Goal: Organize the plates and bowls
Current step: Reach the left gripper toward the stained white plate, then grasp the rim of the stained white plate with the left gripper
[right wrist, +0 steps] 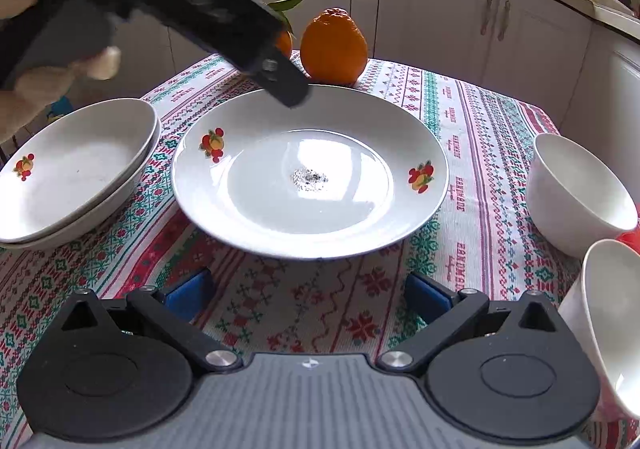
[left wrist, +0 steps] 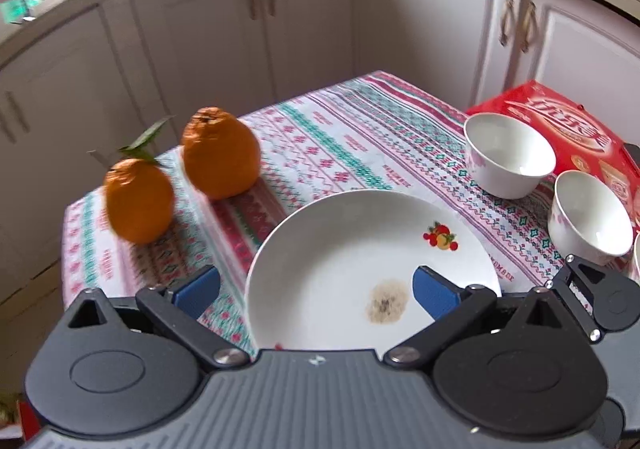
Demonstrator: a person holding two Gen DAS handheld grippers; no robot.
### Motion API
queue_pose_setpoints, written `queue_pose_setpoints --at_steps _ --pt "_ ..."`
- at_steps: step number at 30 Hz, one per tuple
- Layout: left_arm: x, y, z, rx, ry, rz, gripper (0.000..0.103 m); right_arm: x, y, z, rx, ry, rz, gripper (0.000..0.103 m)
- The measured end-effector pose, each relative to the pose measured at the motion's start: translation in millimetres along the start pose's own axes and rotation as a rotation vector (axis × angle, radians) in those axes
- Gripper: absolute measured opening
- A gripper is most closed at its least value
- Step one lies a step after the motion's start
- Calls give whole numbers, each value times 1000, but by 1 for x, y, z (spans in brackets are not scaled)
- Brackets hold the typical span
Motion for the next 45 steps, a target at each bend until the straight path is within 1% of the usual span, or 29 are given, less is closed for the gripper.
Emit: queue_pose_setpoints --at_steps 3,5,7,10,15,16,18,20,21,22,26,29,31,33,36,45 --pt "18 3 1 -15 45 -48 102 2 -1 1 0 -2 1 103" --pt "29 6 2 -17 66 -57 101 3 -1 1 -2 -5 3 103" --pt "38 8 1 0 93 -71 101 3 -1 1 -4 -8 6 103" --pt "48 7 0 20 135 -122 101 4 -1 2 -6 -12 8 103" --pt "63 9 -3 19 193 -180 98 4 -2 2 -12 -23 17 103" --pt "65 10 -4 11 202 -192 95 5 -2 2 -13 -24 19 103" --pt "70 12 -6 -4 227 -204 91 5 -2 3 -13 -27 20 103" --pt "74 11 -8 -6 245 -220 89 5 -2 3 -15 -30 22 103" --pt "75 9 -9 -4 256 -230 85 6 -2 3 -15 -31 22 103" --pt "77 7 -10 4 268 -243 83 6 -2 4 -15 -31 22 103" --pt "80 4 -12 55 296 -251 81 6 -3 5 -15 -36 17 101" --pt "81 5 -12 64 316 -264 78 6 -2 6 -15 -40 26 96" --pt "83 5 -12 78 331 -264 75 5 -2 7 -18 -47 30 89" --pt "85 5 -12 87 343 -272 75 5 -4 8 -9 -50 22 88" --pt "87 6 -11 97 352 -276 72 6 -3 8 -10 -49 23 87" --pt "90 3 -11 122 378 -297 71 7 -1 9 -18 -48 29 85"
Point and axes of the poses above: each gripper's, at about its wrist camera, not at the fingertips, and x roughly the way its jaws point, y to its left, z to its top, the point moved 10 cm from there along x, roughly the way its jaws point, and after that the axes turned 11 degrees about -y, right-handed, at the moved point
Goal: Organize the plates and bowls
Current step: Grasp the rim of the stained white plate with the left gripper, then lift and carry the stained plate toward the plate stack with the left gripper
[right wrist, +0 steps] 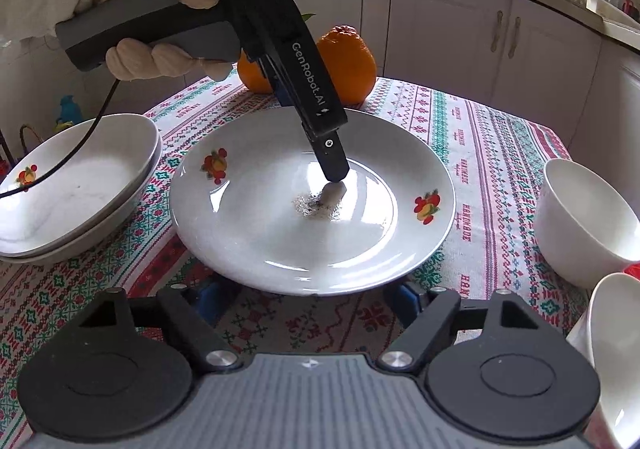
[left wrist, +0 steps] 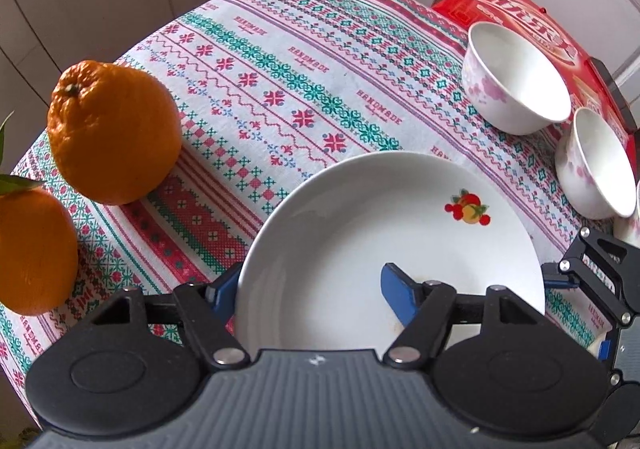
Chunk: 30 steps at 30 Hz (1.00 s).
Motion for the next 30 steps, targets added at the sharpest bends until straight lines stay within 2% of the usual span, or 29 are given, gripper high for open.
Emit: queue_pose_setpoints --at_steps 8,14,30 --pt "-8 -7 -9 13 17 -28 71 -7 -1 -3 -6 33 19 84" --pt "-19 -13 -20 -22 14 -59 71 -17 2 -7 -12 46 43 84" --pt "-43 -28 -30 -52 -24 -50 71 -42 10 -2 -80 36 63 84"
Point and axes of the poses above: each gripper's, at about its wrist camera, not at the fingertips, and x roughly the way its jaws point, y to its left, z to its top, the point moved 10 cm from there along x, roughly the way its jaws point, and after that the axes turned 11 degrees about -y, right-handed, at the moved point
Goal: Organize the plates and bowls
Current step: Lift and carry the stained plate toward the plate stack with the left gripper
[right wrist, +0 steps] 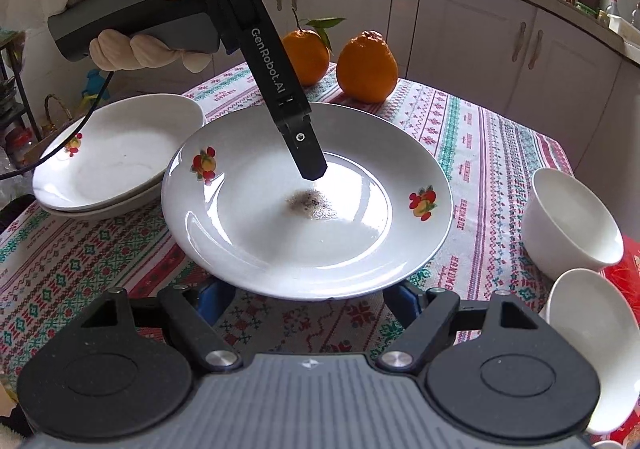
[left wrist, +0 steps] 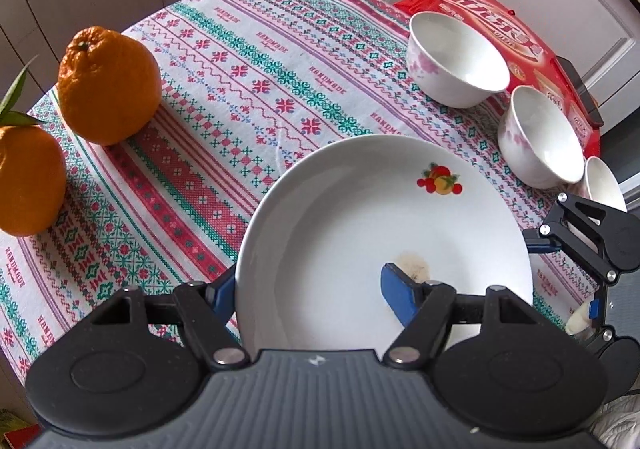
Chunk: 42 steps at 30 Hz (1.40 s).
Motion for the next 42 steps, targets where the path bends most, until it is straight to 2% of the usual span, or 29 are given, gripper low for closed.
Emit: queue_pose_setpoints --at_steps 11,24,42 --pt "-30 -2 -4 -28 -49 40 72 -16 10 16 -45 -44 29 84" --pt "-71 13 -34 -98 -98 99 72 -18 44 32 -98 -76 103 84" --pt "-111 44 -103 -250 -138 166 72 4 105 40 -181 -68 229 84"
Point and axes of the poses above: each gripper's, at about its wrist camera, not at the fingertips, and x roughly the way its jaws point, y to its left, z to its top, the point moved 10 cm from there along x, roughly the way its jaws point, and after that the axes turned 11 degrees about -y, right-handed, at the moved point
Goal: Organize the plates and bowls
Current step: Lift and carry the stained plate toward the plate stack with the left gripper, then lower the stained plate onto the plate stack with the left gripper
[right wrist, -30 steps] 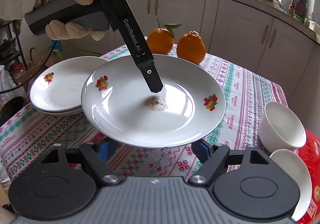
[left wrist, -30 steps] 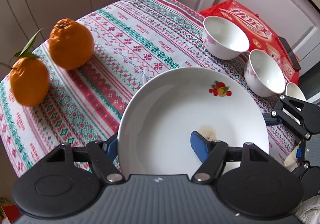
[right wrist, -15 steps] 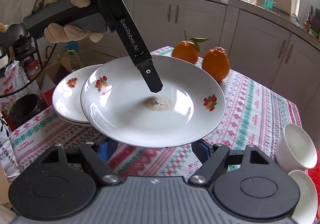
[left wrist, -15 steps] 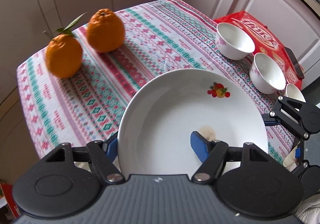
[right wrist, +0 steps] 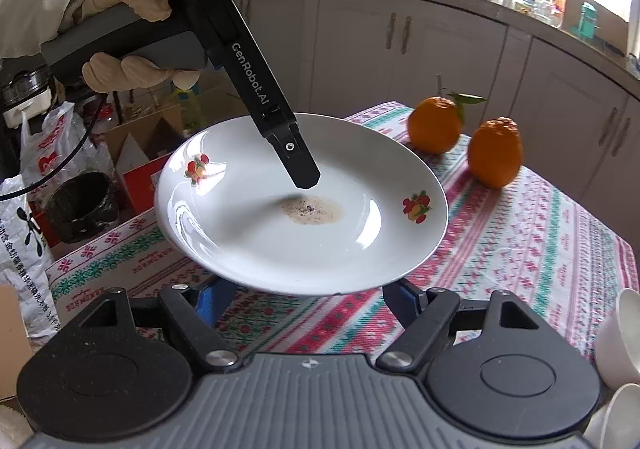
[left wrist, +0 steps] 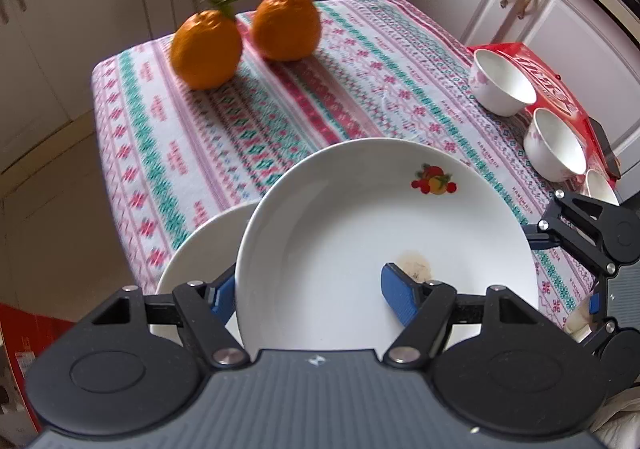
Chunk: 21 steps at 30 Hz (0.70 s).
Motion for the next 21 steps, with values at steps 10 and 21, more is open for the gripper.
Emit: queue_pose_setpoints --at_steps 10,21 --pt "-1 19 -24 -58 0 6 72 15 15 0 -23 25 41 84" --pt "6 30 -31 -104 -8 -12 72 15 23 1 -44 31 37 84"
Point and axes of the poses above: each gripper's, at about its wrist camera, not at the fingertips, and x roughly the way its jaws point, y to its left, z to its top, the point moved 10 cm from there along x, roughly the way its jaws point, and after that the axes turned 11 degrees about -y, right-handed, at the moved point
